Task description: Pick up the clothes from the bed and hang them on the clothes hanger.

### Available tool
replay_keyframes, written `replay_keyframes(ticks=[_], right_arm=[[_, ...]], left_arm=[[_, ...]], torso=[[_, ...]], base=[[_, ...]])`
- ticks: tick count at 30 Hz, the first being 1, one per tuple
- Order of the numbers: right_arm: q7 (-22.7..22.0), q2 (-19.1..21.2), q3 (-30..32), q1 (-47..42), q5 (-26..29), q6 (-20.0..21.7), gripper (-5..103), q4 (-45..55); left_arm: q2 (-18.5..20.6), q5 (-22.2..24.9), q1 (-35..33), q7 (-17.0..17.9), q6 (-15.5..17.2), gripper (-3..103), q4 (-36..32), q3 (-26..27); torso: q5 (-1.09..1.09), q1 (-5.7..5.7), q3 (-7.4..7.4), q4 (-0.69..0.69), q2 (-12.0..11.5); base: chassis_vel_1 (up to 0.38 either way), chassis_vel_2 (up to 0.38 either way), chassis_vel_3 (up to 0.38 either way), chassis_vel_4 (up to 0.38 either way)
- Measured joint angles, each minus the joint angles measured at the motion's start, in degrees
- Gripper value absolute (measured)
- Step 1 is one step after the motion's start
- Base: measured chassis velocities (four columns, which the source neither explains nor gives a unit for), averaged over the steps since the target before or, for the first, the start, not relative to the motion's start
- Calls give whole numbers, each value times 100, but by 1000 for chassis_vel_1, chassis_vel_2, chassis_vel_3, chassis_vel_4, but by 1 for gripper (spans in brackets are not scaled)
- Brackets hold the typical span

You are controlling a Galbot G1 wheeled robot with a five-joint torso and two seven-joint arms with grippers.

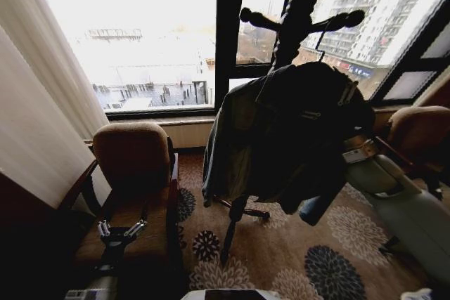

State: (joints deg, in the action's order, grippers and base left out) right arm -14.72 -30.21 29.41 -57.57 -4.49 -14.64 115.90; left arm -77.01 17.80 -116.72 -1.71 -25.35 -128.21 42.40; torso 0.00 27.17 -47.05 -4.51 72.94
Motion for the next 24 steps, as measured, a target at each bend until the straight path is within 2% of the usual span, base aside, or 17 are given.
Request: replay_keyframes(ticks=[14, 21, 22, 24], right_arm=[[-8, 1, -122, -256, -110, 166, 100, 712], [-60, -118, 352, -743, -138, 216, 100, 891], [-119, -233, 675, -1179, -136, 252, 100, 1035], [-187, -371, 908, -1555, -161, 273, 100, 1153]], left_arm=[[0, 0, 0, 0, 0, 100, 0, 0], [0, 0, 0, 0, 0, 100, 0, 0], [0, 0, 1, 0, 0, 100, 0, 0], [0, 0, 0, 0, 0, 100, 0, 0]], torso=[[0, 0, 0, 0, 0], [-1, 1, -1, 1, 0], [-1, 0, 0, 1, 0], [1, 0, 0, 0, 0]], base=[[0, 0, 0, 0], [0, 0, 0, 0], [0, 0, 0, 0], [0, 0, 0, 0]])
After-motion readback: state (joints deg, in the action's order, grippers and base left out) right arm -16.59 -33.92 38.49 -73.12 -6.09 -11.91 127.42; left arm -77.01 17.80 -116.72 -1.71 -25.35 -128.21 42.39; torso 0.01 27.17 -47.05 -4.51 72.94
